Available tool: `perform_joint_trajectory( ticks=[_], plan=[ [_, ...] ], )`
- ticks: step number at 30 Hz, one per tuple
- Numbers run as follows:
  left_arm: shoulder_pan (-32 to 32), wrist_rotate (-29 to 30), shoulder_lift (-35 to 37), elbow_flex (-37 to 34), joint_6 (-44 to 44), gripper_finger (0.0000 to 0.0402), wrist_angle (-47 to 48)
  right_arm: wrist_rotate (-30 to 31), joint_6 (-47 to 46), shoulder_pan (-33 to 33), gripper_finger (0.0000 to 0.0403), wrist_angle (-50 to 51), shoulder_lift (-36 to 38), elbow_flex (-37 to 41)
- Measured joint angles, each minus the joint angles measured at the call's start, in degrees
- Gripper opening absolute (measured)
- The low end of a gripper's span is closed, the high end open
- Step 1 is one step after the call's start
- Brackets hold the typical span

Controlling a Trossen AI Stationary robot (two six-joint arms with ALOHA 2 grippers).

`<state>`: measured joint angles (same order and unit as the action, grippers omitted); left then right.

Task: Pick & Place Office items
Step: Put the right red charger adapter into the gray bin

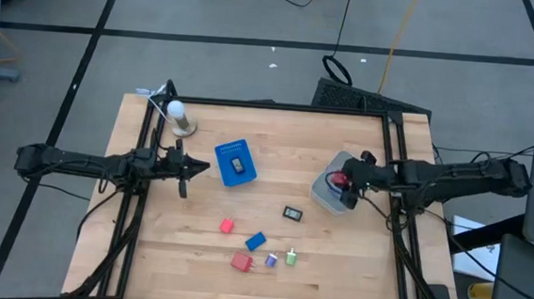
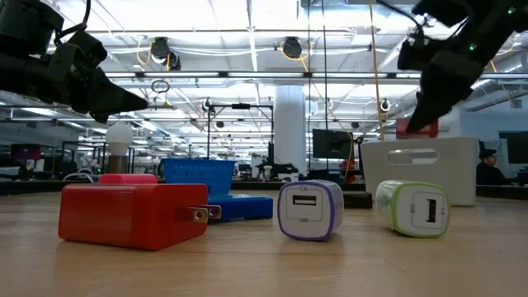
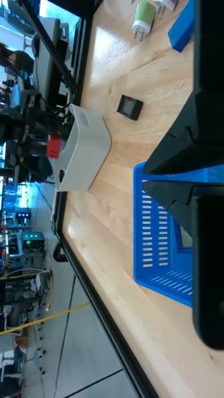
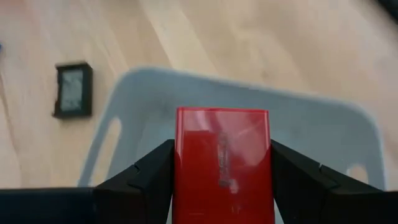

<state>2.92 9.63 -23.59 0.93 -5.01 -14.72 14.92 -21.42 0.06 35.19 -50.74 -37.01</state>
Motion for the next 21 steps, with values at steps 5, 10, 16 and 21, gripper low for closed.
perform_joint_trajectory(
  ticks=[5,10,16,21],
  plan=[
    [0.0,0.9,0.0,0.0,-0.1,0.0026,0.0,-3.6,-0.6,-4.6,0.0208,2.3,-5.2,0.0],
    [0.0,0.9,0.0,0.0,-0.3,0.0026,0.0,-4.9,-0.1,-7.7,0.0208,2.4,-10.4,0.0],
    [0.0,0.9,0.0,0.0,-0.1,0.0026,0.0,-6.3,0.6,-9.4,0.0208,2.4,-13.5,0.0],
    [0.0,0.9,0.0,0.0,-0.1,0.0026,0.1,-8.8,1.0,-9.5,0.0209,1.9,-15.3,-0.1]
  ],
)
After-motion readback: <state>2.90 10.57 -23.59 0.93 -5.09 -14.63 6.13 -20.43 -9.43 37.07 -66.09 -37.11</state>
